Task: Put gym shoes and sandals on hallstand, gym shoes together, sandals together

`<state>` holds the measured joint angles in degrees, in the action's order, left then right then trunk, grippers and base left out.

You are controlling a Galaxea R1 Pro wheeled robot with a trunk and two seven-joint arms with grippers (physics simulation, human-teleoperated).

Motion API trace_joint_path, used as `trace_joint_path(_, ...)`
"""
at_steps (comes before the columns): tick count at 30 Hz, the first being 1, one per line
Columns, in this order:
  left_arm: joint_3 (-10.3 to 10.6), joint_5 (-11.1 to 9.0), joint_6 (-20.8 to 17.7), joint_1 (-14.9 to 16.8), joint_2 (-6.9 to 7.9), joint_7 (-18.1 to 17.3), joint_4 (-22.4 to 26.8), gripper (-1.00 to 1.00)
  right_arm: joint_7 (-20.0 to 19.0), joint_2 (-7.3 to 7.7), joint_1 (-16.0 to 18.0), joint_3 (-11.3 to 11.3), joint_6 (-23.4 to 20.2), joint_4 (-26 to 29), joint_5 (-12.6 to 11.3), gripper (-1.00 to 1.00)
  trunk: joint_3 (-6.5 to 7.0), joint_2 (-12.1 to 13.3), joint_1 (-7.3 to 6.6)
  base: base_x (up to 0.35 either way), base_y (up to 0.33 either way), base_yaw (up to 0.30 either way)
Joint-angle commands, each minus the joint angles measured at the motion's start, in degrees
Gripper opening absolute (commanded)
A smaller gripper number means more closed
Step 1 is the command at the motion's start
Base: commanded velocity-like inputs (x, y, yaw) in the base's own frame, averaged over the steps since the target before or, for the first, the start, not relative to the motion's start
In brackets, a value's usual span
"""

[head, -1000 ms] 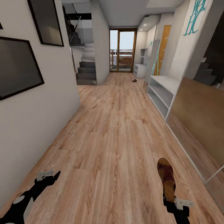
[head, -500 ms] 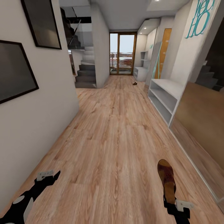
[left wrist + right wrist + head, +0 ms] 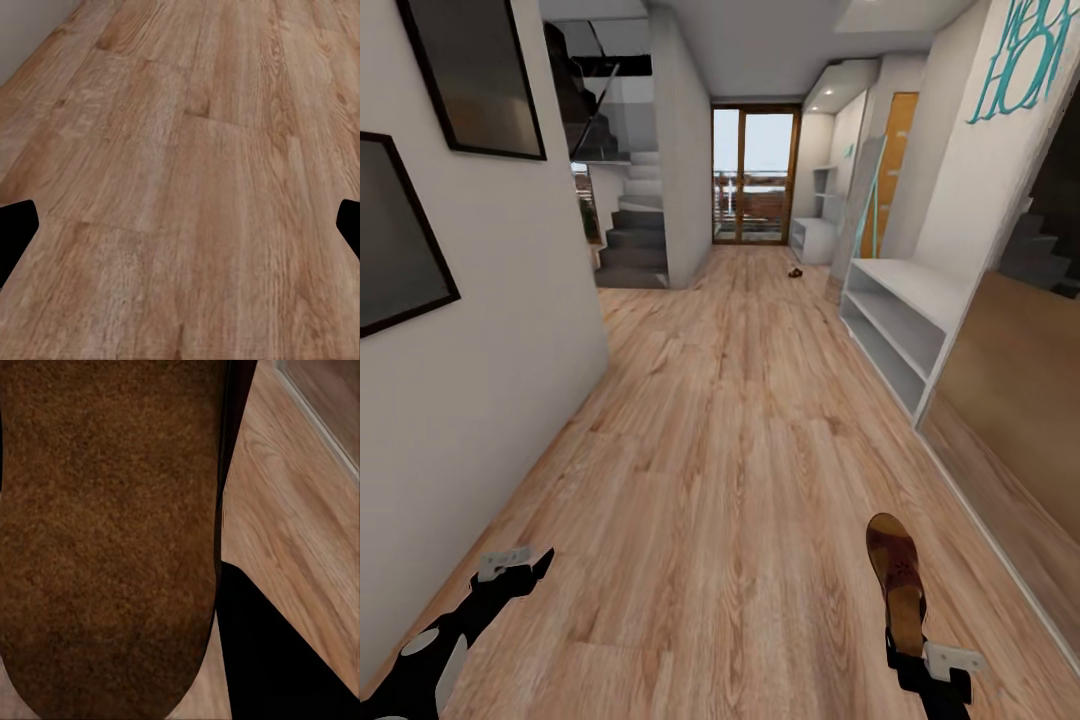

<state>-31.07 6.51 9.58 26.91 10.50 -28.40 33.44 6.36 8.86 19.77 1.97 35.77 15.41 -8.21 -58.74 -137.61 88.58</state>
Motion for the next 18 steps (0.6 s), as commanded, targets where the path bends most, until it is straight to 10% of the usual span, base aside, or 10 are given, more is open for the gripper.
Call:
trace_joint_path(1,-0.4,0.6,0.3,0.1,-0.04,-0.3,0.0,1.00,0.0,0.02,0.0,0.2,0.2,0.0,-0.6,-1.00,-0.05,0.0,0.02,0.338,0.000,0.000)
trace_joint_path(18,-0.4,0.6,0.3,0.1,-0.04,-0.3,0.0,1.00,0.1,-0.11,0.1,0.1,0.1,0.1,-0.8,-1.00,-0.05,0.0,0.02,0.338,0.000,0.000)
